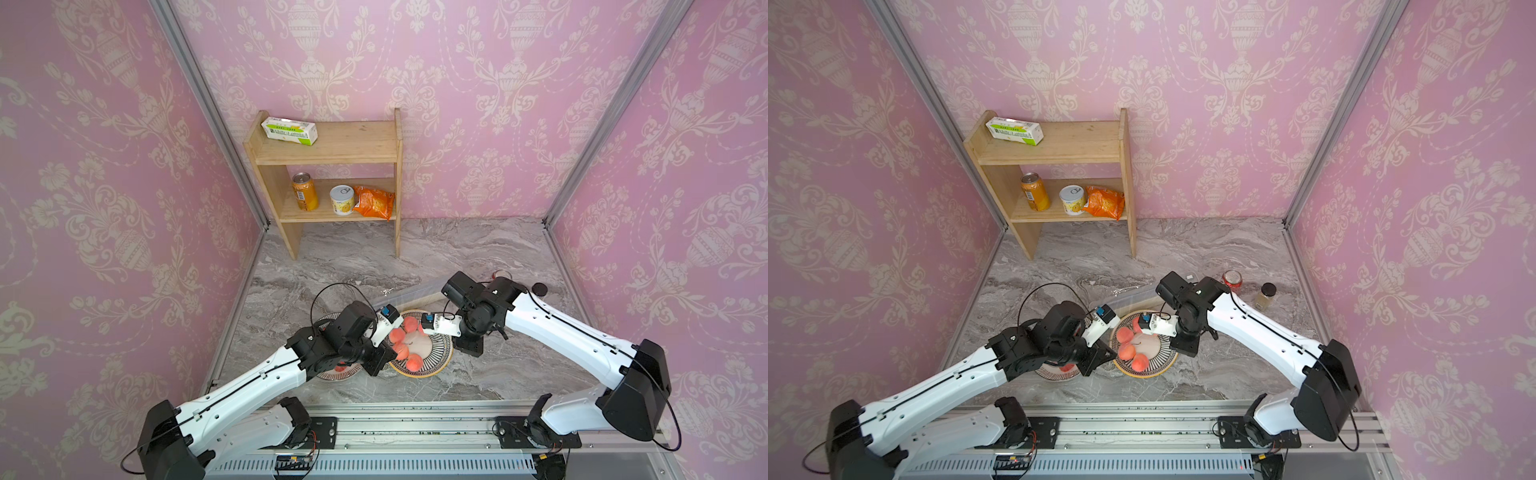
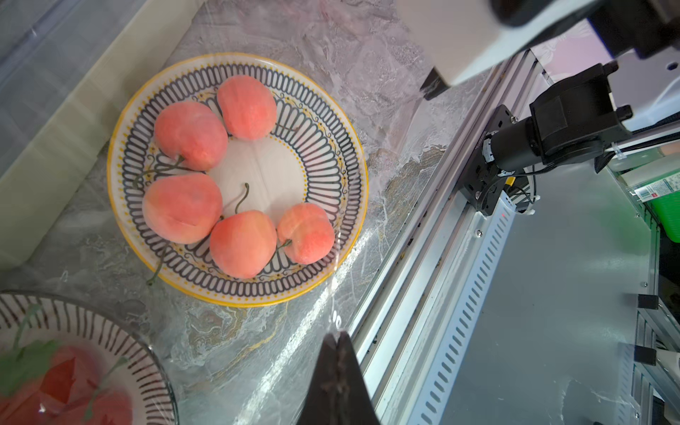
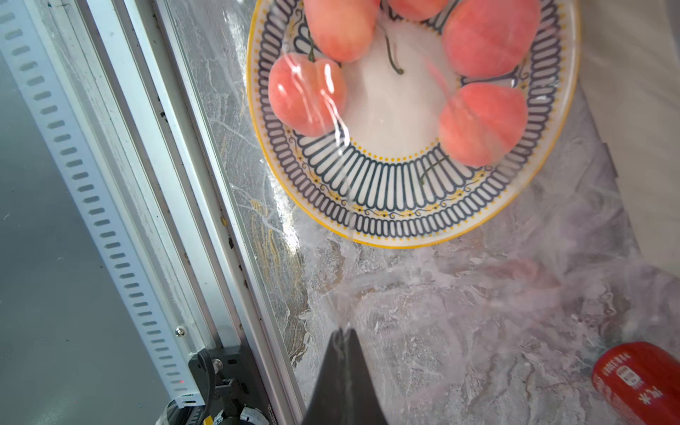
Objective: Wrap the plate with plastic wrap
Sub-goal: Cover the plate with plastic wrap.
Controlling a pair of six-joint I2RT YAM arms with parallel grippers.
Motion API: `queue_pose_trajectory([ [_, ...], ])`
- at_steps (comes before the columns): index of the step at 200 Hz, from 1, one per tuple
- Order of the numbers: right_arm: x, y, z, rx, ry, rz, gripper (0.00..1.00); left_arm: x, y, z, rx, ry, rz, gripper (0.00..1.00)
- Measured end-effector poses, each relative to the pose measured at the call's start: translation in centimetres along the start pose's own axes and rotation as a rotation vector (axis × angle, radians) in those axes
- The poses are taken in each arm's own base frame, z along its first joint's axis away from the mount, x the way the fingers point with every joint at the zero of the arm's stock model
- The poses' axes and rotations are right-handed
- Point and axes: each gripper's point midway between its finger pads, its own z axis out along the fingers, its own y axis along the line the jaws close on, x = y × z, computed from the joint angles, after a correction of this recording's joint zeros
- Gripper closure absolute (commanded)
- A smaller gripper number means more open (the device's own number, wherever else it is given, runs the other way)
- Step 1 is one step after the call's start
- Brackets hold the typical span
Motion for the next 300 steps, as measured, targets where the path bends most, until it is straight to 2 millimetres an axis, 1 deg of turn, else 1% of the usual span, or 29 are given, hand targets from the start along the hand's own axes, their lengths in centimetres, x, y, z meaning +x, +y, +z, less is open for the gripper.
queue_pose_trajectory([
  [31, 1.7, 2.3, 2.0, -0.073, 0.068, -0.004, 1.0, 2.4, -0.2, 0.5, 0.003, 0.039, -0.053, 1.0],
  [44, 2.1, 3.2, 2.6, -0.098, 0.086, -0.017, 1.0, 3.2, -0.3, 0.6, 0.004, 0.057, -0.077, 1.0],
  [70, 2.1, 4.6, 3.2, -0.128, 0.101, -0.034, 1.0, 4.4, -0.6, 0.9, 0.009, 0.084, -0.116, 1.0],
  [102, 1.8, 5.3, 4.7, -0.156, 0.126, -0.029, 1.0, 5.8, -0.3, 1.5, 0.001, 0.117, -0.159, 1.0],
  [151, 1.8, 5.4, 6.9, -0.184, 0.176, -0.014, 1.0, 7.4, 0.5, 3.1, -0.017, 0.163, -0.206, 1.0],
  [201, 2.2, 5.4, 8.1, -0.197, 0.209, -0.007, 1.0, 8.9, 1.4, 4.9, -0.031, 0.207, -0.225, 1.0],
  [249, 2.6, 4.9, 9.2, -0.186, 0.249, -0.001, 1.0, 9.4, 1.9, 6.3, -0.044, 0.244, -0.236, 1.0],
  [300, 2.5, 3.7, 10.1, -0.129, 0.264, 0.024, 1.0, 9.7, 2.5, 7.2, -0.065, 0.263, -0.229, 1.0],
])
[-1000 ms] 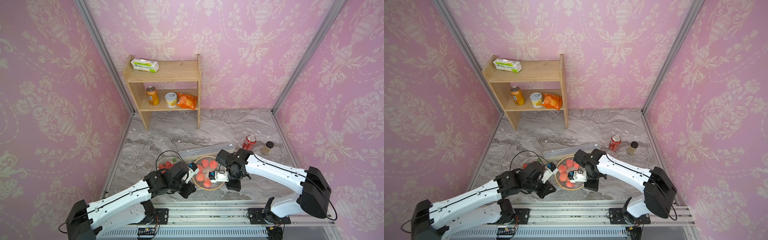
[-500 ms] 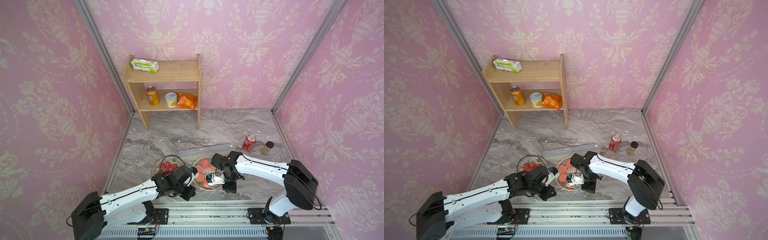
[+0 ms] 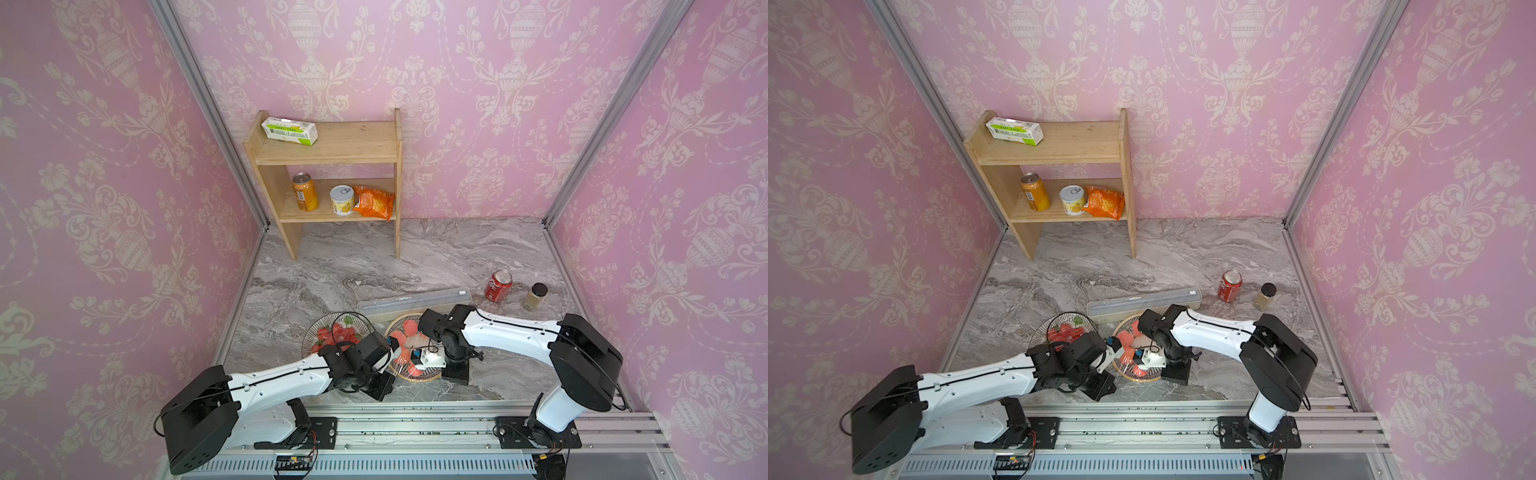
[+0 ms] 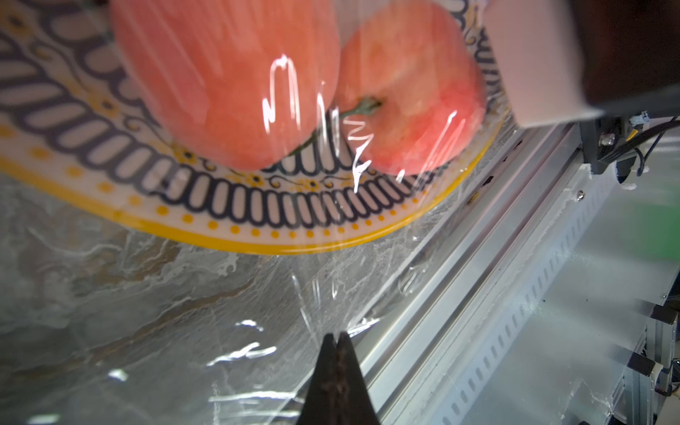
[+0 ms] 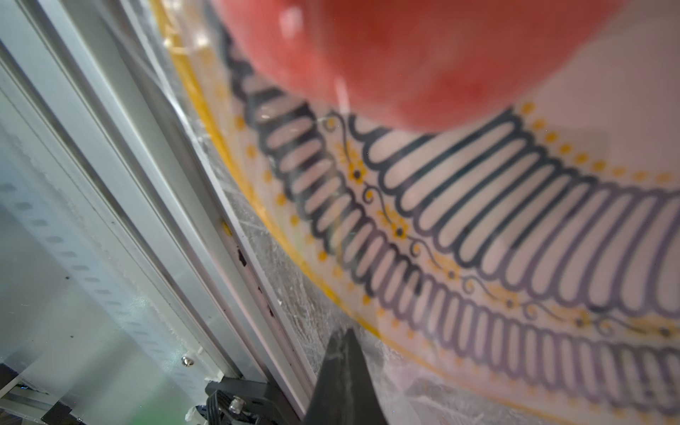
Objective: Wrap the plate with plastic wrap
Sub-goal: Cover the plate with plastic wrap.
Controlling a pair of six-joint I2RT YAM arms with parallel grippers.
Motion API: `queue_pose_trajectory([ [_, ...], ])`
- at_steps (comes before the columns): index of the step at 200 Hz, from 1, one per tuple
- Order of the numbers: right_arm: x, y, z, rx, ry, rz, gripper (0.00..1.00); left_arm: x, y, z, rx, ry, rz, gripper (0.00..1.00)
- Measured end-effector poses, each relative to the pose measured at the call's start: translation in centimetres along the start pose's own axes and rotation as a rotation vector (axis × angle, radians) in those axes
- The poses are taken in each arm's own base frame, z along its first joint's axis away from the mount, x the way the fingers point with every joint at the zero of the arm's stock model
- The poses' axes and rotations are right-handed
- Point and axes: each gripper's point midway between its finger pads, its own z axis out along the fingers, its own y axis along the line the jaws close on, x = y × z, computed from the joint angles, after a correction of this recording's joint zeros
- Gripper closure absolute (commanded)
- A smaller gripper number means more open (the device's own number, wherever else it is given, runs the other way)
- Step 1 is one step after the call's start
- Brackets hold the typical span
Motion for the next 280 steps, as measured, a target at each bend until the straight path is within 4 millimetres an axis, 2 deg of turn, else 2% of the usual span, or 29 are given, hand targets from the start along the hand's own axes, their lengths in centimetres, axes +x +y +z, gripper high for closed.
queue_pose_trajectory([
  [16, 0.0, -0.5, 0.2, 0.014, 0.006, 0.019, 1.0, -0.1, 0.3, 0.3, -0.016, 0.004, 0.003, 0.98],
  [32, 0.1, -1.1, 0.2, 0.029, 0.005, 0.042, 0.88, -0.4, 0.5, 0.5, -0.035, 0.004, 0.009, 0.9],
  [59, 0.8, -2.6, -0.2, 0.068, 0.011, 0.099, 0.7, -0.9, 1.4, 0.4, -0.09, 0.001, 0.007, 0.85],
  [66, 1.0, -2.9, -0.4, 0.078, 0.005, 0.113, 0.65, -1.0, 1.8, 0.3, -0.109, 0.0, 0.005, 0.8],
  [89, 1.8, -3.8, -1.8, 0.123, -0.032, 0.136, 0.5, -1.1, 2.7, -0.2, -0.155, -0.006, -0.004, 0.56],
  [98, 2.2, -4.1, -2.6, 0.144, -0.052, 0.152, 0.46, -1.1, 2.9, -0.7, -0.168, -0.014, 0.0, 0.52],
  [136, 3.8, -6.1, -6.8, 0.278, -0.174, 0.219, 0.27, -2.2, 2.8, -3.9, -0.197, -0.114, 0.006, 0.42],
  [165, 5.0, -7.3, -11.4, 0.377, -0.338, 0.349, 0.01, -4.5, 1.6, -7.6, -0.166, -0.261, -0.025, 0.35],
  [180, 4.8, -7.4, -14.9, 0.421, -0.475, 0.455, 0.0, -6.1, 0.8, -9.4, -0.126, -0.341, -0.101, 0.32],
  [193, 4.2, -7.0, -17.8, 0.41, -0.615, 0.575, 0.0, -7.1, 0.3, -10.1, -0.088, -0.386, -0.19, 0.33],
  [208, 3.5, -6.3, -19.3, 0.329, -0.744, 0.729, 0.0, -7.5, 0.1, -9.8, -0.045, -0.395, -0.326, 0.33],
  [216, 3.2, -5.9, -19.1, 0.262, -0.787, 0.818, 0.0, -7.5, 0.0, -9.3, -0.02, -0.384, -0.404, 0.34],
  [225, 2.7, -5.5, -18.1, 0.169, -0.823, 0.926, 0.0, -7.3, 0.1, -8.3, 0.005, -0.362, -0.496, 0.34],
  [244, 2.2, -4.4, -13.2, -0.037, -0.803, 1.164, 0.0, -6.0, 0.7, -5.8, 0.036, -0.296, -0.664, 0.33],
  [260, 2.7, -3.5, -8.5, -0.147, -0.712, 1.333, 0.0, -4.8, 1.4, -4.2, 0.033, -0.246, -0.76, 0.3],
  [268, 3.0, -3.1, -7.1, -0.184, -0.677, 1.396, 0.0, -4.6, 1.5, -3.7, 0.041, -0.232, -0.796, 0.29],
  [280, 2.8, -2.8, -6.2, -0.23, -0.666, 1.458, 0.0, -4.7, 1.5, -3.1, 0.069, -0.226, -0.838, 0.27],
])
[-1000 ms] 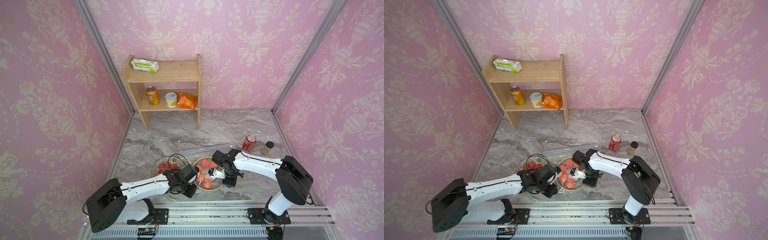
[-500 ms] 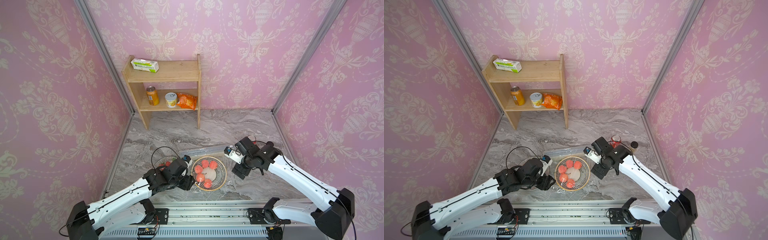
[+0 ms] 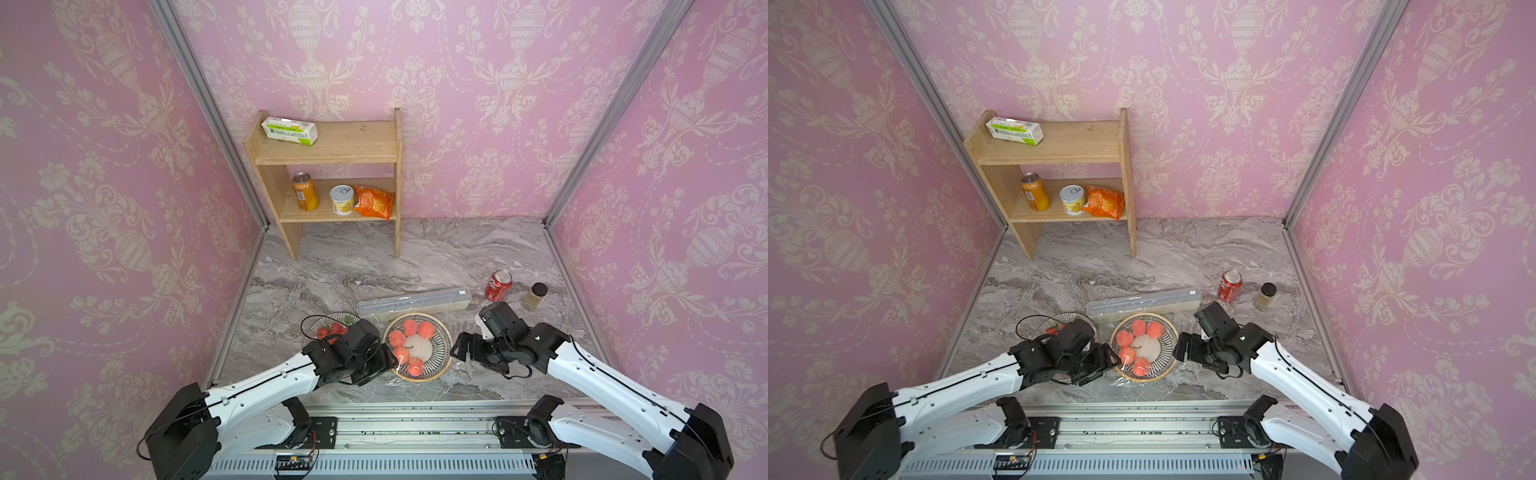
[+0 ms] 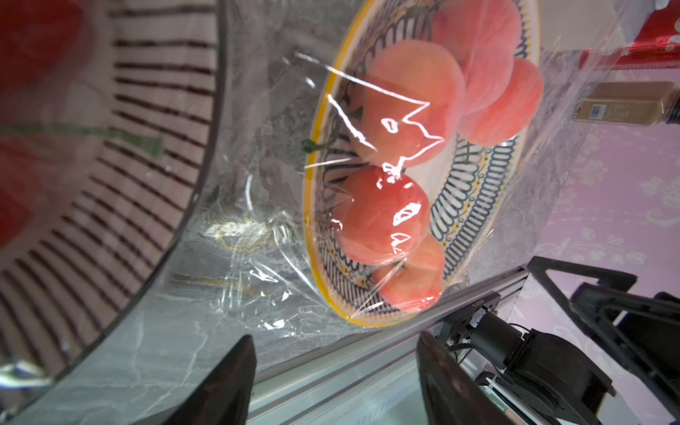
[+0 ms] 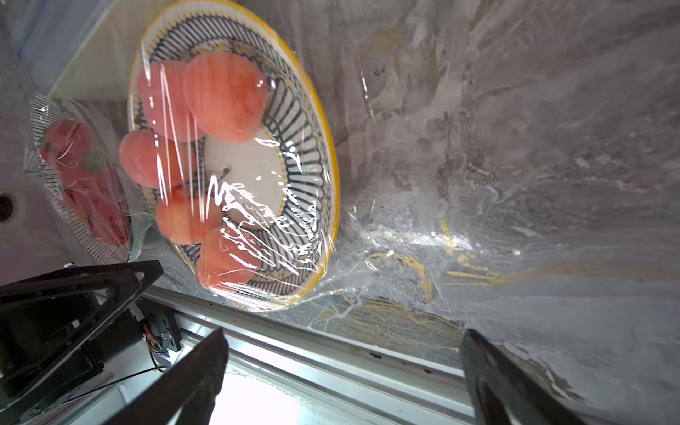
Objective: Wrap the plate with plastic wrap
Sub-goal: Cover the plate with plastic wrap.
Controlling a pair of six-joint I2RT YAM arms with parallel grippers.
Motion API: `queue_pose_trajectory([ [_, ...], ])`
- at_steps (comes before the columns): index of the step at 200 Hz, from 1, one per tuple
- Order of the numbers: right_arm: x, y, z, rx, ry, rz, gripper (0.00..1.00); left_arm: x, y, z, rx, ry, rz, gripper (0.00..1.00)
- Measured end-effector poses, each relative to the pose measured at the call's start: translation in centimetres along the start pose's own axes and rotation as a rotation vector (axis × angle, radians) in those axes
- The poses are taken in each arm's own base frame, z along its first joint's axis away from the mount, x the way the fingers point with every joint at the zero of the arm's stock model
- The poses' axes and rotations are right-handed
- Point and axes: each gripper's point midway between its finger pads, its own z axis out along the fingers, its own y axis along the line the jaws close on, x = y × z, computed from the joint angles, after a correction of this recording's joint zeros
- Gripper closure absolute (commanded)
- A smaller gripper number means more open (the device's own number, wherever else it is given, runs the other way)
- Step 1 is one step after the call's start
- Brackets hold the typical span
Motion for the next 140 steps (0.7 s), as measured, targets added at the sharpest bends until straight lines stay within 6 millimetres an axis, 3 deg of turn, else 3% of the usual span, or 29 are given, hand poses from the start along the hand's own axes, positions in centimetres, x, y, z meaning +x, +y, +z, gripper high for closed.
queue_pose_trajectory([
  [41, -0.2, 2.4, 1.8, -0.102, 0.025, 0.118, 0.0, -0.7, -0.5, 1.8, 0.07, 0.028, -0.096, 0.24],
  [81, -0.4, 3.4, 4.0, -0.135, 0.051, 0.173, 0.0, -1.6, -2.1, 3.0, 0.14, 0.047, -0.125, 0.21],
  [140, -1.2, 5.0, 5.8, -0.201, 0.053, 0.206, 0.0, -3.0, -2.8, 3.1, 0.195, 0.027, -0.15, 0.19],
])
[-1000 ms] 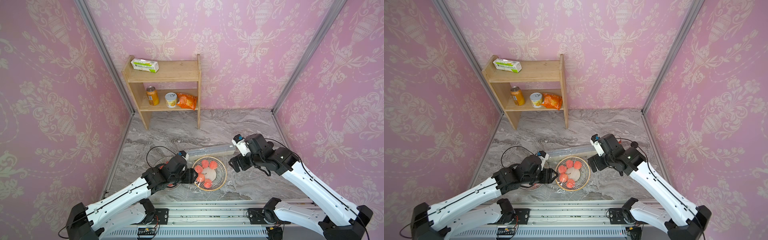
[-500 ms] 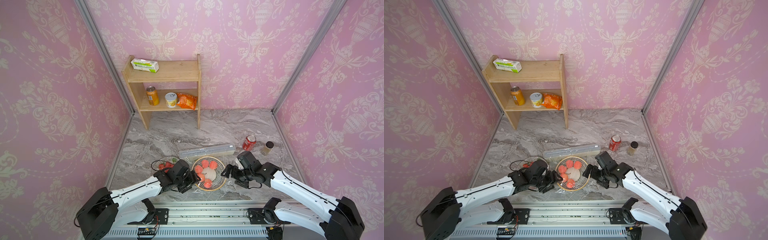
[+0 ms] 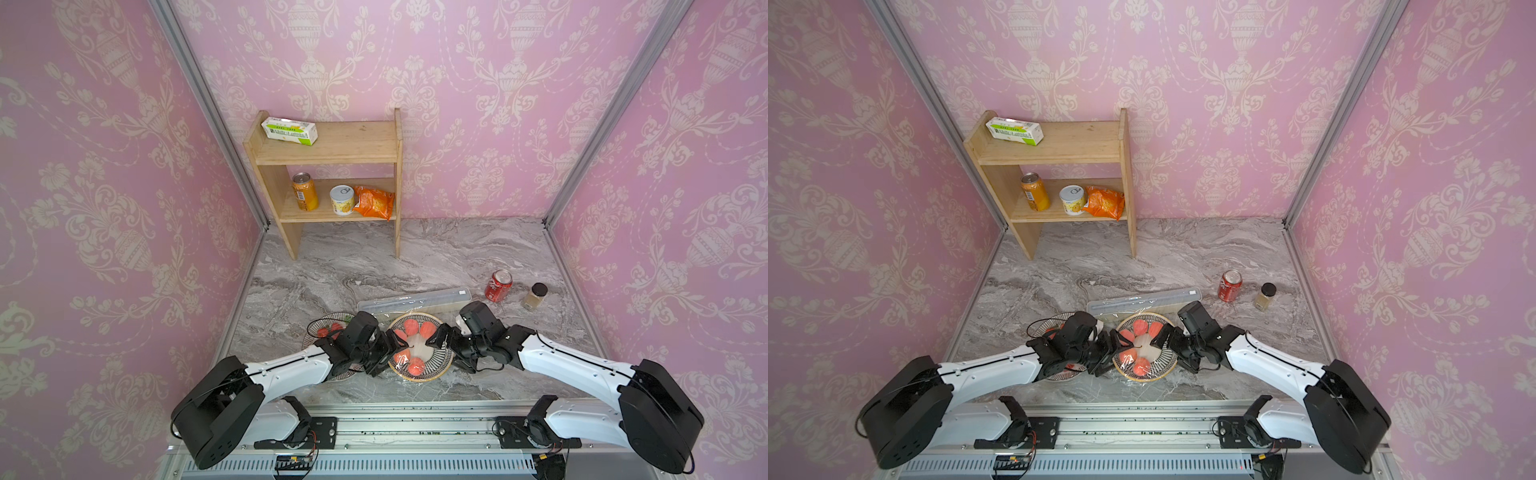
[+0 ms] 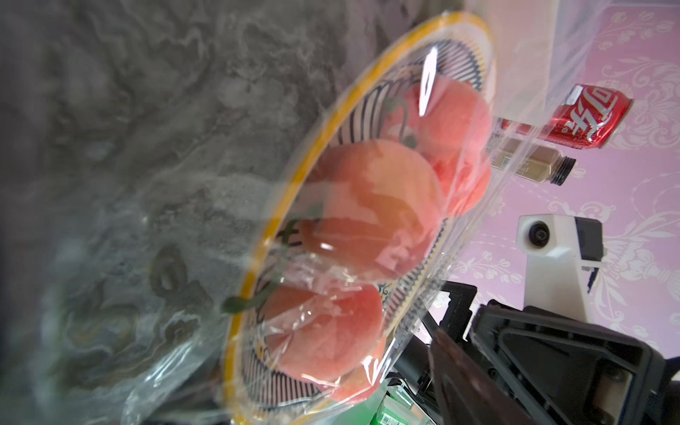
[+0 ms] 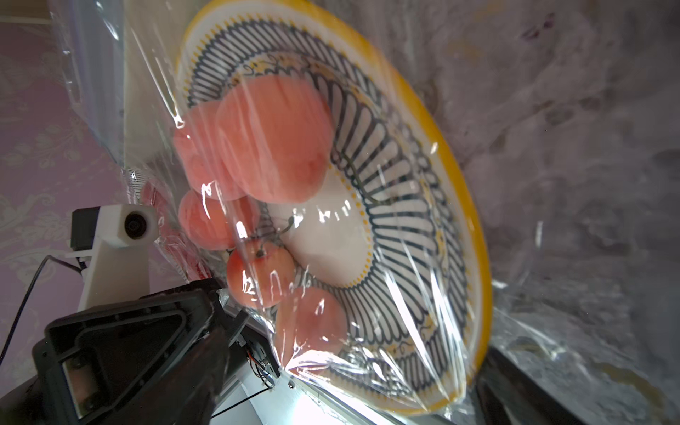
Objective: Wrap the plate with plastic wrap
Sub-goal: Cover the plate with plastic wrap.
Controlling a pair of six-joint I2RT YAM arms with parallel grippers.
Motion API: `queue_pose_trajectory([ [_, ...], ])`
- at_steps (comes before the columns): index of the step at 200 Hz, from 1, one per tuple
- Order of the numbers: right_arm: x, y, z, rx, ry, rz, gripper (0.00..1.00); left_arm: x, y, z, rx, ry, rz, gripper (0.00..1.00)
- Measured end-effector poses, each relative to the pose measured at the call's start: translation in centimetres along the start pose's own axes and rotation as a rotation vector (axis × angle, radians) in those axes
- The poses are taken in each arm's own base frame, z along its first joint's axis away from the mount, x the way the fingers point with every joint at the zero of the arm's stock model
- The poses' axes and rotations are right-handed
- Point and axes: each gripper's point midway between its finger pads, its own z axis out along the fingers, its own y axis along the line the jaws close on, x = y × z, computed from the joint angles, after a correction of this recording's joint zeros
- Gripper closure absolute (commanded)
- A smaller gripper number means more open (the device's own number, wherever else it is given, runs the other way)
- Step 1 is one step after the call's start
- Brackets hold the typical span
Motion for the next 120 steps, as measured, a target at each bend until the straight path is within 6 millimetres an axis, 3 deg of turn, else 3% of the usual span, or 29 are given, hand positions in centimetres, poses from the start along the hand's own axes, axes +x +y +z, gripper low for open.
queue_pose_trajectory([
  [120, -1.0, 0.2, 1.8, -0.045, -0.029, 0.039, 0.0, -1.8, -1.2, 2.8, 0.076, -0.004, -0.002, 0.18],
])
